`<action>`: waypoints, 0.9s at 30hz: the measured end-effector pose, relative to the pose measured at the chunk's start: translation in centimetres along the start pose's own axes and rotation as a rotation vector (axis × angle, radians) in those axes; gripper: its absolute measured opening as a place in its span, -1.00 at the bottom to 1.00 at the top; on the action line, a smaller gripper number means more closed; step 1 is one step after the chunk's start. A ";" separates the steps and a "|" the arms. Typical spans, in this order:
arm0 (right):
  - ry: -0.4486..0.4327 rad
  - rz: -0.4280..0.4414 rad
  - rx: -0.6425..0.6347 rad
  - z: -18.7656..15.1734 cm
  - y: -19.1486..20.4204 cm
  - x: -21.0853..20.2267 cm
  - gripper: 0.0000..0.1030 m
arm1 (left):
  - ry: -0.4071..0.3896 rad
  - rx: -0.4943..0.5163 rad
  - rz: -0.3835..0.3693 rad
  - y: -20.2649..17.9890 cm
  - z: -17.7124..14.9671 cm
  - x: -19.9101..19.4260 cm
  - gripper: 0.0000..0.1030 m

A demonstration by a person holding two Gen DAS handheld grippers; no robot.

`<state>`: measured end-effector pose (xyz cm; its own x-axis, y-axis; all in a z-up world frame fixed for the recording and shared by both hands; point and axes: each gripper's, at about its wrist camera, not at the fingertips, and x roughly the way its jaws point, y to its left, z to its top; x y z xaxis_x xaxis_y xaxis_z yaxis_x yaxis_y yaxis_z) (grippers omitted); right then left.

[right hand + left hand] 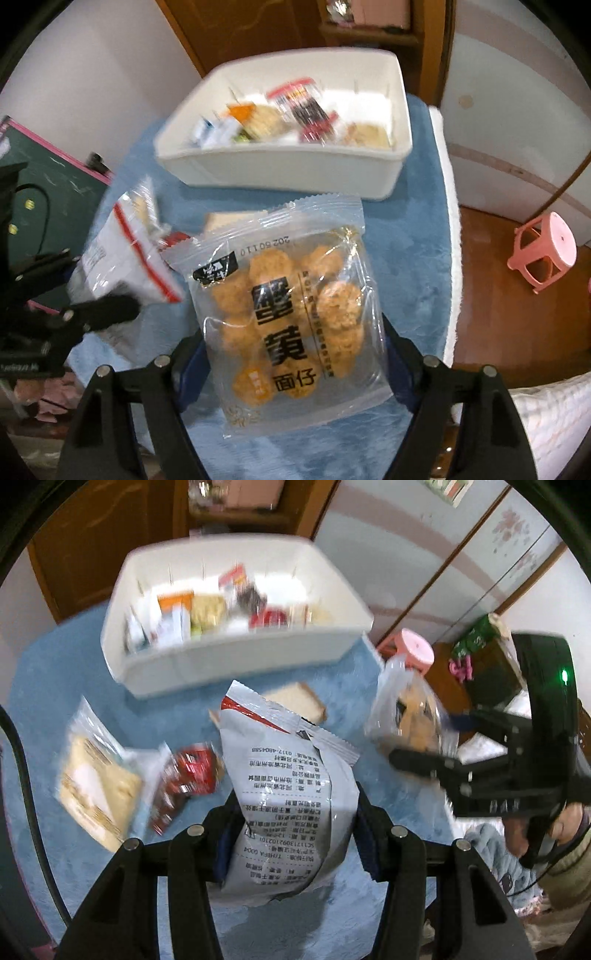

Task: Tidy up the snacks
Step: 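Carry both bags into the white tray and open both tools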

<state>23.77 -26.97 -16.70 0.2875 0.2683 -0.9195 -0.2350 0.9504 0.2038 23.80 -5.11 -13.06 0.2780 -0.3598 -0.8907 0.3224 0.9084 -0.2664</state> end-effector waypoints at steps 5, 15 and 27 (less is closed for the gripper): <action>-0.108 0.046 0.000 1.7 1.5 -4.9 0.56 | -0.103 0.014 0.035 -0.8 3.2 -4.2 0.01; -0.343 0.083 0.020 9.1 1.6 -13.1 0.57 | -0.294 -0.021 0.198 -1.4 11.6 -11.1 0.01; -0.414 -0.006 0.042 15.8 1.7 -13.3 0.60 | -0.386 -0.093 0.280 -0.8 19.1 -11.2 0.02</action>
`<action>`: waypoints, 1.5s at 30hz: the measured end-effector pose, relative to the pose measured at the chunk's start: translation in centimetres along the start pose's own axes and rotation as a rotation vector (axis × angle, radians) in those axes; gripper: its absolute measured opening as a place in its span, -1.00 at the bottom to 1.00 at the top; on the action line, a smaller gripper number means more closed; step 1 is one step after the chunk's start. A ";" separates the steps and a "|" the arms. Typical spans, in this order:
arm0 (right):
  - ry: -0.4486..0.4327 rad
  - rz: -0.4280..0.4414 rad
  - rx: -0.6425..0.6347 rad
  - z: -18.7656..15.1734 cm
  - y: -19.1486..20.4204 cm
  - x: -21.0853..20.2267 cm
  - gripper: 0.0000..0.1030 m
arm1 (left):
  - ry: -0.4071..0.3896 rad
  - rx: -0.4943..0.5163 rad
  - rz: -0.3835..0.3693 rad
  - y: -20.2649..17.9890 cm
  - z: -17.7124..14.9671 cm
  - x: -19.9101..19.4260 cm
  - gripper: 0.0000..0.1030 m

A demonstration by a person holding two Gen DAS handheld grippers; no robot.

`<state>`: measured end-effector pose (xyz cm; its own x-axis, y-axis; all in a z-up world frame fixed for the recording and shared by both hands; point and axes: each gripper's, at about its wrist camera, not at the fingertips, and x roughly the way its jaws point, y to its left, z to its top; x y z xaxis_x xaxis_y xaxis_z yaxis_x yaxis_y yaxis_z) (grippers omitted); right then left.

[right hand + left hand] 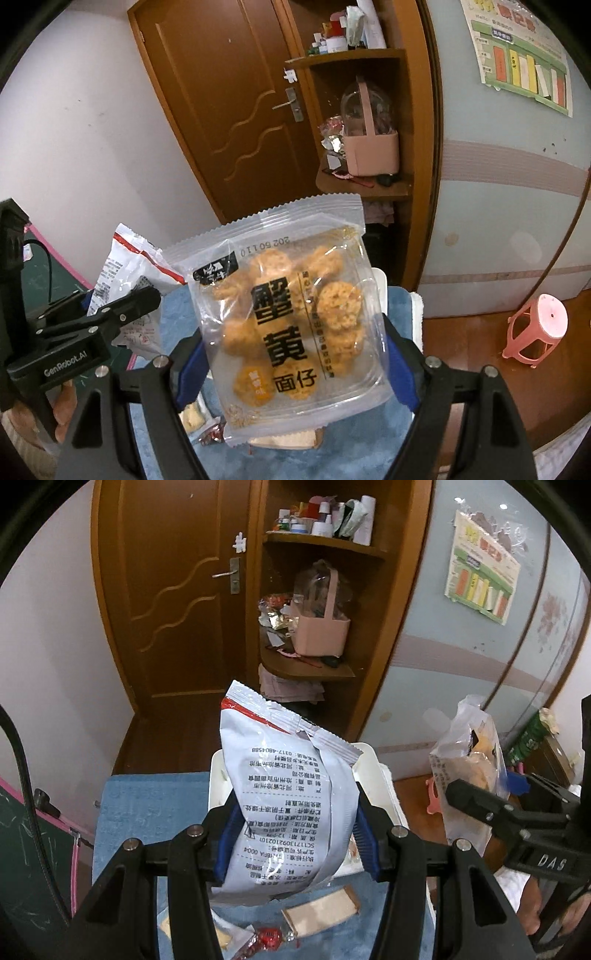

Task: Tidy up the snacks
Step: 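Carry both bags into the white tray and open both tools, then withdraw both tools and lower them over the bread bag and red candy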

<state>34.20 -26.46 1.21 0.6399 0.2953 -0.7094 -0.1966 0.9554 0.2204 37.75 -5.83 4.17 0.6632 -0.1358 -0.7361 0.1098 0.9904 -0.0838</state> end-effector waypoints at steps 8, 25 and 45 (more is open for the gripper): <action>0.122 0.009 0.041 -0.2 -1.8 5.7 0.71 | 0.031 -0.036 0.081 -0.4 -0.2 4.4 0.08; 0.099 -0.021 -0.088 -1.4 0.6 6.4 0.96 | 0.057 -0.036 0.187 0.9 -0.9 4.2 0.85; 0.072 -0.054 -0.075 -4.9 6.0 1.9 0.96 | 0.024 0.056 0.058 4.3 -3.8 -1.1 0.85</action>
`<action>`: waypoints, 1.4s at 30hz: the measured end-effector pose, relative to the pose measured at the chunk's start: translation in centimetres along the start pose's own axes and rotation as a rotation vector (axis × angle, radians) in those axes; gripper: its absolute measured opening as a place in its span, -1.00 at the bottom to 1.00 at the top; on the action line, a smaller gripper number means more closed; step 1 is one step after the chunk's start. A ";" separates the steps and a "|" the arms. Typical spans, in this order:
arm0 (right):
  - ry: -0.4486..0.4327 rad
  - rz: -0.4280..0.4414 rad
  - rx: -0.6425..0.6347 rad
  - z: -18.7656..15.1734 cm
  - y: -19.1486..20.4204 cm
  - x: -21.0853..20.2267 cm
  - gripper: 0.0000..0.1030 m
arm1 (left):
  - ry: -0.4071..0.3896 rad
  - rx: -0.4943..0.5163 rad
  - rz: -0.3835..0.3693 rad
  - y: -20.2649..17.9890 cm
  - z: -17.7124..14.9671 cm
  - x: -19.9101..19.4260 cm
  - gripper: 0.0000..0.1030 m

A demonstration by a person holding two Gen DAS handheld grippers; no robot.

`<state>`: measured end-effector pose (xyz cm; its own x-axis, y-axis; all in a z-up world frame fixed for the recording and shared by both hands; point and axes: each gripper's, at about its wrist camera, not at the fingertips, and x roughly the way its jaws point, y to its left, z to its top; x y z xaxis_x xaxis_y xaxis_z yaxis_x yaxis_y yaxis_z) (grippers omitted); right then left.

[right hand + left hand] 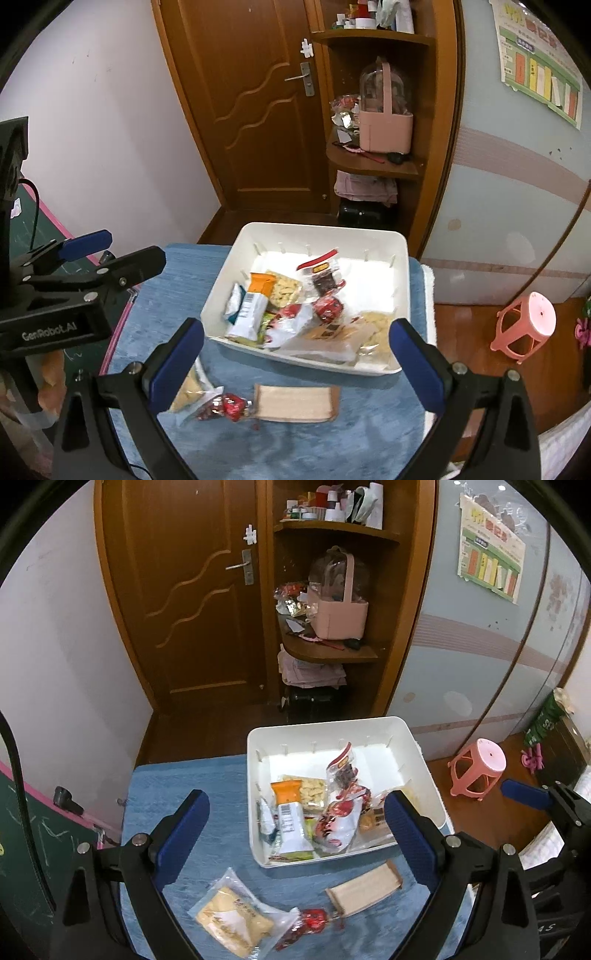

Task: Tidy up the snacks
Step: 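Withdraw both tools and lower them over the bread bag and red candy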

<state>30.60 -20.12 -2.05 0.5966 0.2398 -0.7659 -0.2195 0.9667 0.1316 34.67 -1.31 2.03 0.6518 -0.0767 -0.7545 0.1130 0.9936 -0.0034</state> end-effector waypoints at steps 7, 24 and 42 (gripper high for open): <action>-0.014 0.035 0.071 -1.7 3.6 -0.2 0.96 | -0.014 0.009 -0.003 4.4 -2.0 -1.3 0.85; 0.126 -0.037 0.138 -8.9 9.0 5.4 0.96 | 0.200 -0.203 0.035 15.5 -12.8 5.5 0.85; 0.395 -0.002 0.519 -16.2 5.6 14.4 0.77 | 0.398 0.250 -0.106 10.5 -19.8 14.5 0.85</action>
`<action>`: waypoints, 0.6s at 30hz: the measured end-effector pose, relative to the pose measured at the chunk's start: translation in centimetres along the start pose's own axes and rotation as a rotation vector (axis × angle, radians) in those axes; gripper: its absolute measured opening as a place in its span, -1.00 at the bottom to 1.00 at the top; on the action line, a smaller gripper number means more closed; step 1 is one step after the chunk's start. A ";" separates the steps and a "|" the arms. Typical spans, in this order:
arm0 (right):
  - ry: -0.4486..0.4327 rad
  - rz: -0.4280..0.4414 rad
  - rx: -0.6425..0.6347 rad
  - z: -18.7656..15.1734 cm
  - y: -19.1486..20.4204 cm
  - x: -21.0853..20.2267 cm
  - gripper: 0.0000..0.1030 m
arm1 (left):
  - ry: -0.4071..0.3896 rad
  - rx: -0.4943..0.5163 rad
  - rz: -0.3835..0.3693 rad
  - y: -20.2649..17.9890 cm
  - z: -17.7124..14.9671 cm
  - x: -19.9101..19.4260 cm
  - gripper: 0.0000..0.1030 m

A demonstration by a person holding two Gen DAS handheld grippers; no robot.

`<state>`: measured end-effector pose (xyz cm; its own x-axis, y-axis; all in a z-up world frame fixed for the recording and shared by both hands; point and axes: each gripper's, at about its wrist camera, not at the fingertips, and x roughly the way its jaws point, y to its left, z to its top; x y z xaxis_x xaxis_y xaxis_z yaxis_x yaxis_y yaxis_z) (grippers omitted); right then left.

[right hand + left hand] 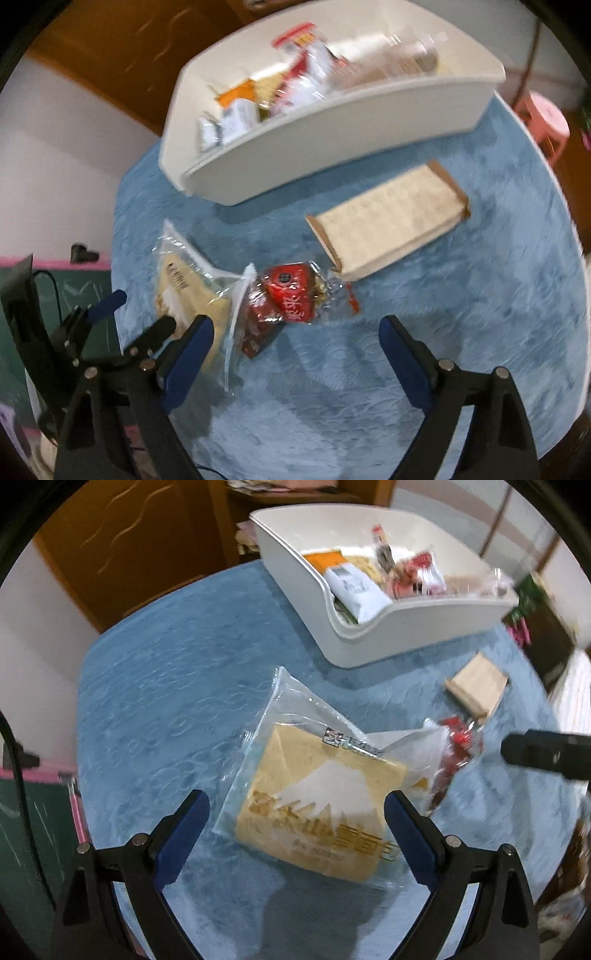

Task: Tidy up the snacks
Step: 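Withdraw both tools and lower them over the bread bag and red candy, then grasp the bread bag with the left tool while the right grasps the red candy packet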

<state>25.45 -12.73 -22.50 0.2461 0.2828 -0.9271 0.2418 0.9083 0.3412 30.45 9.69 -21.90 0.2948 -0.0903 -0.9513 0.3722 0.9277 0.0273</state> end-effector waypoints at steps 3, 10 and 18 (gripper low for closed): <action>0.018 0.017 0.097 0.6 -0.9 1.0 0.66 | 0.029 0.070 0.006 -0.1 0.3 1.6 0.85; 0.114 0.077 0.283 1.1 -2.0 4.0 0.65 | 0.076 0.137 -0.094 0.9 1.6 3.5 1.00; 0.133 0.093 0.386 1.1 -1.8 5.9 0.65 | 0.177 0.072 -0.272 2.2 2.6 6.3 1.00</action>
<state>27.54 -13.04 -28.37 0.1662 0.4183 -0.8930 0.5649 0.7018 0.4339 35.40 10.26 -27.04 0.0210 -0.2608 -0.9652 0.4793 0.8498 -0.2192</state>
